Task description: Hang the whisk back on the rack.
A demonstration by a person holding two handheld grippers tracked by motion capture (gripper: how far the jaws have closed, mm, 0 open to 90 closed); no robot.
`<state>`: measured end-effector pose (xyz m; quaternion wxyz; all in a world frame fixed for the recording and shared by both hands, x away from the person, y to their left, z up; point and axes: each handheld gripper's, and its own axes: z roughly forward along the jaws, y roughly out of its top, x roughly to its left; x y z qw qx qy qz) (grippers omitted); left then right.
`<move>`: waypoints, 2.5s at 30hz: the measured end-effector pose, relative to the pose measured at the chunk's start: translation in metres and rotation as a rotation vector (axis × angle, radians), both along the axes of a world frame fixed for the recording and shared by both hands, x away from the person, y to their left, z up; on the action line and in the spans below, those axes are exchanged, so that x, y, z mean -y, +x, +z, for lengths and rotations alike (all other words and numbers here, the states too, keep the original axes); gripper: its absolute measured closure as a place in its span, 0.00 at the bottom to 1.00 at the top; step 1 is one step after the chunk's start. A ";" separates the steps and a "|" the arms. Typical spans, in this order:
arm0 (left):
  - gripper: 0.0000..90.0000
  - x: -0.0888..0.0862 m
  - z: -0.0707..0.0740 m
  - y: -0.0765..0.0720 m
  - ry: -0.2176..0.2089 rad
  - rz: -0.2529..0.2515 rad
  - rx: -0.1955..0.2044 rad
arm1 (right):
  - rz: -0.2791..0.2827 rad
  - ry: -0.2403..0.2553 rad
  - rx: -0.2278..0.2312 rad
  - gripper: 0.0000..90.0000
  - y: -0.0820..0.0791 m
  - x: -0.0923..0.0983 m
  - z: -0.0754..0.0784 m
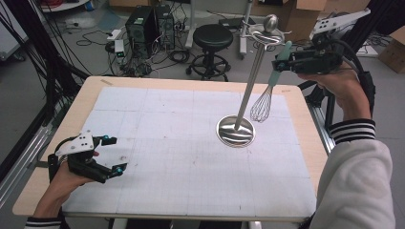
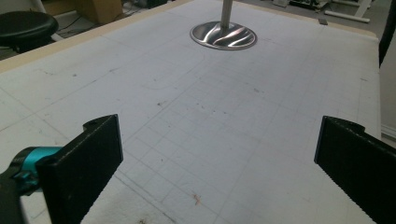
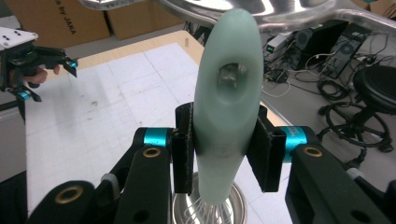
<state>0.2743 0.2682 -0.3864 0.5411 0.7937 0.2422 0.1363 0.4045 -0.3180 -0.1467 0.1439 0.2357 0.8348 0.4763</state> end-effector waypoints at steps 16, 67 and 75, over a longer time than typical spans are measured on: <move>0.02 -0.001 0.001 -0.001 -0.014 -0.003 -0.005 | -0.058 0.042 -0.005 0.32 -0.029 0.008 -0.018; 0.02 0.000 0.002 -0.005 -0.028 -0.001 0.001 | -0.113 0.117 0.077 0.00 -0.127 -0.009 -0.155; 0.02 -0.003 0.003 -0.009 -0.027 -0.004 0.011 | -0.127 0.128 0.061 0.00 -0.133 -0.013 -0.177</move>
